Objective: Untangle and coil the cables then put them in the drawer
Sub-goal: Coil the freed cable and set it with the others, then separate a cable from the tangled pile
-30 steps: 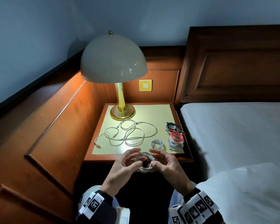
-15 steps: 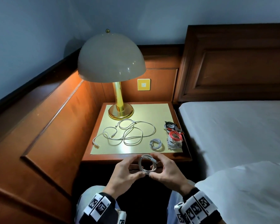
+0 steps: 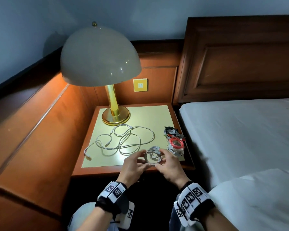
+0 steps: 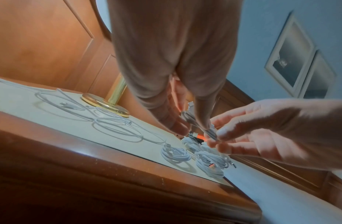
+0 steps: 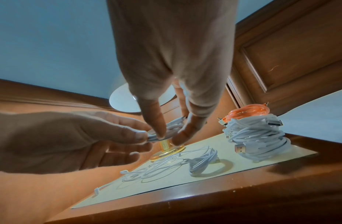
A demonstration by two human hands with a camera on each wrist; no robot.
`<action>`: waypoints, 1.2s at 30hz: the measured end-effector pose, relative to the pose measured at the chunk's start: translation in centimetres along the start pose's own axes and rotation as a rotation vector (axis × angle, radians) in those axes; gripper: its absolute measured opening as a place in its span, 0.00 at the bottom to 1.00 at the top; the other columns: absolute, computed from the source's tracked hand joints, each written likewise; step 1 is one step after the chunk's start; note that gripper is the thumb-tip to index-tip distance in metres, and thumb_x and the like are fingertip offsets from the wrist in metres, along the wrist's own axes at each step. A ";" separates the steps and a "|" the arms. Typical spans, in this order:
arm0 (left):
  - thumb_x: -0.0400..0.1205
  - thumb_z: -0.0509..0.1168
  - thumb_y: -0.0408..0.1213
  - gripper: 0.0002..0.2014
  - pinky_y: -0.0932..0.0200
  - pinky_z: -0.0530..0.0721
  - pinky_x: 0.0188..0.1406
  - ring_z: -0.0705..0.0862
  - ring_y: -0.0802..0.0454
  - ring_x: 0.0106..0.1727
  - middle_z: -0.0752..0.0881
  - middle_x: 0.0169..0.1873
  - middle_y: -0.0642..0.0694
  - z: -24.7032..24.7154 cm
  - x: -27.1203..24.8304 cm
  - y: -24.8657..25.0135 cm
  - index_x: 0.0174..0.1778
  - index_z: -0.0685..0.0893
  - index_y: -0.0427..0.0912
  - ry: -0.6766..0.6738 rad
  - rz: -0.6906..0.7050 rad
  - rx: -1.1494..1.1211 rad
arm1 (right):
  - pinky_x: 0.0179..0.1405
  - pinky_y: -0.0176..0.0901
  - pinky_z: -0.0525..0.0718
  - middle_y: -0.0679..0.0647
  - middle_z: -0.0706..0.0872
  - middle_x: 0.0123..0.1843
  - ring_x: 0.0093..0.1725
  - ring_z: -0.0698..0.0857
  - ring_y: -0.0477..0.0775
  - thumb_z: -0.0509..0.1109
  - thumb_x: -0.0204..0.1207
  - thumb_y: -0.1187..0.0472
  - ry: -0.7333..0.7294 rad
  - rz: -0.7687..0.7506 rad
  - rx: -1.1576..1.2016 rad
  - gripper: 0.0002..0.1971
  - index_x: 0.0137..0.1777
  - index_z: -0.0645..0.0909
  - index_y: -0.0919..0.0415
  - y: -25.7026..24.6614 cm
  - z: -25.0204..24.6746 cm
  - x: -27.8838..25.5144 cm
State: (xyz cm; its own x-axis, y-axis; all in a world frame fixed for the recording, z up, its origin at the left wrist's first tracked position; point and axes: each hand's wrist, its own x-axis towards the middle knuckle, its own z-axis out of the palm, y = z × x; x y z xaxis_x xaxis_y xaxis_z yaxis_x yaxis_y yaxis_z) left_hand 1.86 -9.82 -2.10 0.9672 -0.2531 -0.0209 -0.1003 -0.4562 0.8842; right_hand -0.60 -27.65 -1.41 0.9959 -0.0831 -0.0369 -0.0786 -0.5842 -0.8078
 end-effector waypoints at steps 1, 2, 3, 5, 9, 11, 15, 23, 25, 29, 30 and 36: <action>0.73 0.82 0.34 0.30 0.78 0.82 0.52 0.89 0.61 0.52 0.88 0.59 0.51 0.2 1.0 -0.1 0.72 0.82 0.42 0.000 -0.002 0.025 | 0.59 0.31 0.81 0.57 0.84 0.65 0.58 0.86 0.52 0.76 0.73 0.69 0.005 0.009 -0.019 0.30 0.76 0.76 0.61 0.0 0.1 0.9; 0.73 0.81 0.34 0.30 0.79 0.81 0.50 0.89 0.60 0.52 0.88 0.59 0.50 0.5 2.0 -0.2 0.72 0.82 0.41 0.000 -0.005 0.039 | 0.60 0.31 0.80 0.57 0.83 0.67 0.61 0.85 0.52 0.75 0.74 0.69 0.002 0.019 -0.041 0.31 0.78 0.74 0.62 0.1 0.2 1.7; 0.74 0.81 0.34 0.30 0.80 0.80 0.49 0.89 0.59 0.52 0.88 0.59 0.49 0.7 2.9 -0.4 0.72 0.82 0.40 0.000 -0.012 0.053 | 0.62 0.31 0.78 0.57 0.81 0.69 0.64 0.83 0.53 0.74 0.75 0.68 -0.007 0.032 -0.067 0.31 0.79 0.73 0.62 0.2 0.4 2.4; 0.73 0.81 0.34 0.30 0.81 0.79 0.48 0.89 0.56 0.53 0.88 0.60 0.47 1.0 4.5 -0.9 0.72 0.82 0.39 -0.001 -0.019 0.080 | 0.65 0.33 0.76 0.58 0.80 0.71 0.67 0.81 0.54 0.74 0.77 0.67 -0.015 0.054 -0.112 0.30 0.79 0.72 0.61 0.4 0.6 3.7; 0.73 0.82 0.35 0.31 0.83 0.78 0.46 0.86 0.55 0.53 0.87 0.62 0.46 1.7 6.6 -2.1 0.73 0.82 0.40 -0.035 -0.047 0.105 | 0.71 0.41 0.73 0.59 0.76 0.74 0.73 0.76 0.57 0.70 0.81 0.66 -0.022 0.097 -0.221 0.28 0.80 0.70 0.63 0.8 1.3 5.2; 0.74 0.81 0.35 0.32 0.82 0.78 0.47 0.86 0.54 0.54 0.86 0.65 0.46 2.1 7.3 -3.0 0.74 0.81 0.39 -0.060 -0.072 0.091 | 0.72 0.42 0.72 0.59 0.75 0.75 0.74 0.75 0.58 0.67 0.82 0.67 -0.019 0.105 -0.264 0.27 0.81 0.69 0.63 1.1 1.8 5.7; 0.76 0.79 0.37 0.33 0.83 0.77 0.48 0.87 0.57 0.55 0.84 0.68 0.49 2.8 7.8 -4.0 0.77 0.78 0.40 -0.092 -0.093 0.068 | 0.67 0.43 0.75 0.59 0.76 0.72 0.71 0.77 0.58 0.67 0.83 0.65 -0.025 0.114 -0.308 0.25 0.79 0.70 0.63 1.5 2.2 6.3; 0.77 0.77 0.39 0.30 0.62 0.87 0.60 0.89 0.63 0.55 0.89 0.63 0.50 2.8 8.0 -3.9 0.76 0.80 0.44 -0.138 -0.091 0.033 | 0.66 0.49 0.78 0.62 0.75 0.70 0.71 0.77 0.63 0.69 0.83 0.58 -0.084 0.165 -0.336 0.23 0.74 0.70 0.63 1.0 2.2 6.4; 0.75 0.77 0.40 0.30 0.58 0.88 0.60 0.90 0.63 0.54 0.89 0.63 0.51 2.8 7.9 -3.8 0.75 0.81 0.43 -0.149 -0.106 0.018 | 0.66 0.49 0.78 0.62 0.76 0.69 0.70 0.78 0.63 0.70 0.83 0.57 -0.085 0.161 -0.335 0.22 0.73 0.71 0.63 1.1 2.2 6.1; 0.76 0.78 0.37 0.29 0.71 0.85 0.52 0.88 0.73 0.48 0.88 0.59 0.57 3.2 7.5 -3.7 0.74 0.81 0.43 -0.157 -0.124 -0.007 | 0.65 0.49 0.79 0.62 0.77 0.67 0.67 0.80 0.64 0.71 0.82 0.57 -0.081 0.151 -0.311 0.23 0.73 0.71 0.63 1.4 1.9 5.5; 0.77 0.78 0.37 0.29 0.74 0.83 0.51 0.87 0.76 0.47 0.87 0.58 0.59 3.3 7.3 -3.6 0.75 0.80 0.43 -0.156 -0.127 -0.013 | 0.64 0.49 0.79 0.62 0.77 0.66 0.67 0.80 0.63 0.71 0.81 0.56 -0.080 0.146 -0.303 0.23 0.73 0.71 0.62 1.5 1.8 5.3; 0.78 0.77 0.40 0.41 0.77 0.77 0.59 0.84 0.61 0.61 0.82 0.71 0.49 3.0 6.3 -3.3 0.85 0.65 0.41 -0.161 -0.132 0.023 | 0.67 0.48 0.79 0.64 0.76 0.69 0.70 0.79 0.63 0.68 0.82 0.60 -0.071 0.117 -0.278 0.31 0.83 0.62 0.63 1.2 1.2 4.3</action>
State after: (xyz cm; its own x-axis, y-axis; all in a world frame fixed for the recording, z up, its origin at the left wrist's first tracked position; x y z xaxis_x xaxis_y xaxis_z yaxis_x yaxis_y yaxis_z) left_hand 7.63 -12.47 -6.58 0.9228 -0.3221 -0.2114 0.0173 -0.5134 0.8580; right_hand 3.69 -27.71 -3.21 0.9792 -0.1123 -0.1688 -0.1928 -0.7734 -0.6038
